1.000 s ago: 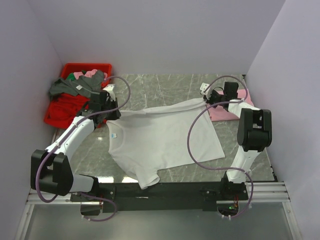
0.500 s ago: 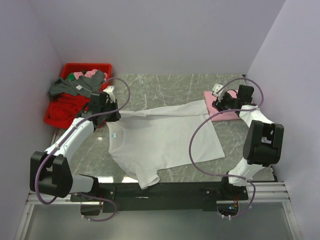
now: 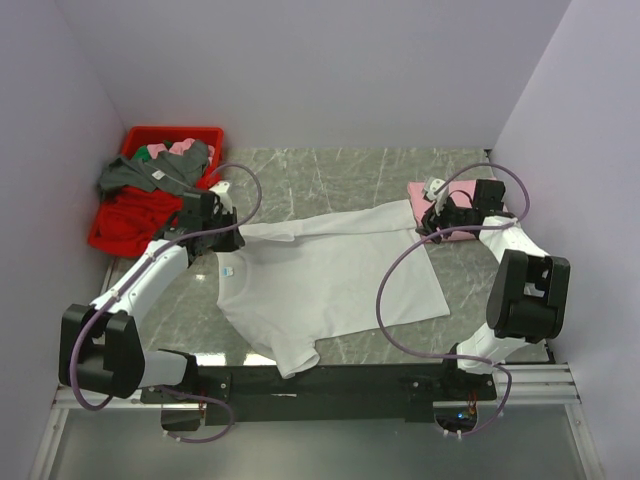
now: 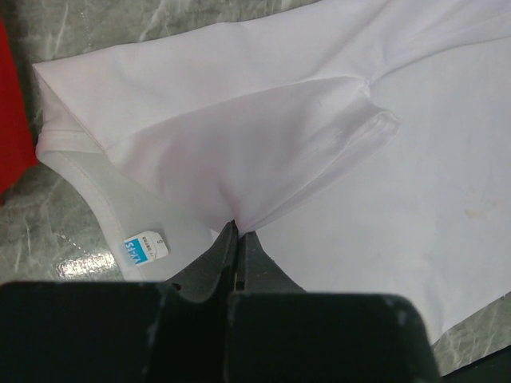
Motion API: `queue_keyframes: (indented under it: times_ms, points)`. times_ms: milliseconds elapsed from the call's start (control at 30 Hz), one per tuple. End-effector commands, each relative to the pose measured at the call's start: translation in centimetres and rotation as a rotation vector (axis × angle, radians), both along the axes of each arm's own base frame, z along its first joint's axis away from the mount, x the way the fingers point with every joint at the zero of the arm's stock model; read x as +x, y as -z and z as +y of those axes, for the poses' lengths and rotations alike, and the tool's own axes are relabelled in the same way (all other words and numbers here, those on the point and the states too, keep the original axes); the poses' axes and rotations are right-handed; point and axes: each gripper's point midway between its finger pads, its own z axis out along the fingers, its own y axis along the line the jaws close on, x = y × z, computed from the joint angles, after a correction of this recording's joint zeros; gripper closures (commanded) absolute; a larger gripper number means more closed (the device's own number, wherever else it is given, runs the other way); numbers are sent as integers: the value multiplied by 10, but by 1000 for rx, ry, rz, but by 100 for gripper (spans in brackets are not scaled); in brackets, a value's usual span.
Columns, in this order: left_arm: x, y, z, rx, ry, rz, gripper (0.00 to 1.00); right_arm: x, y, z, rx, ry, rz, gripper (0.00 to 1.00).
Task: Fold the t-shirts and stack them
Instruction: Fold the tshirt
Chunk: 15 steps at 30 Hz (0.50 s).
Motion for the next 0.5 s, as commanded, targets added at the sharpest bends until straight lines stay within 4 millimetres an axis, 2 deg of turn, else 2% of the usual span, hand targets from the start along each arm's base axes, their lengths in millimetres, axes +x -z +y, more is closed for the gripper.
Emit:
queue_keyframes:
  times_ms: [0,167,200,267,300,333,400,467]
  points:
    - [-4,-1,-6,-26,14,0,99,-6,-16,7,27,-18,-30,35]
    - [-5,5,-4,-6,0,25,99,-10,-24,9,38,-24,-34,34]
    - [-5,6,-4,-2,4,31,94,-11,-25,10,40,-25,-35,34]
    - [-11,10,-3,9,17,64,80,-12,-29,10,34,-26,-42,34]
    - [-14,6,-7,1,44,61,64,-13,-31,9,28,-23,-44,34]
    - [-19,6,-7,7,47,72,54,-14,-32,8,17,-24,-35,34]
    - [-23,-14,-6,6,36,13,38,-19,-34,8,1,-43,-24,34]
    - [-24,-33,-2,-20,-19,-52,32,-30,-33,9,-22,-79,13,34]
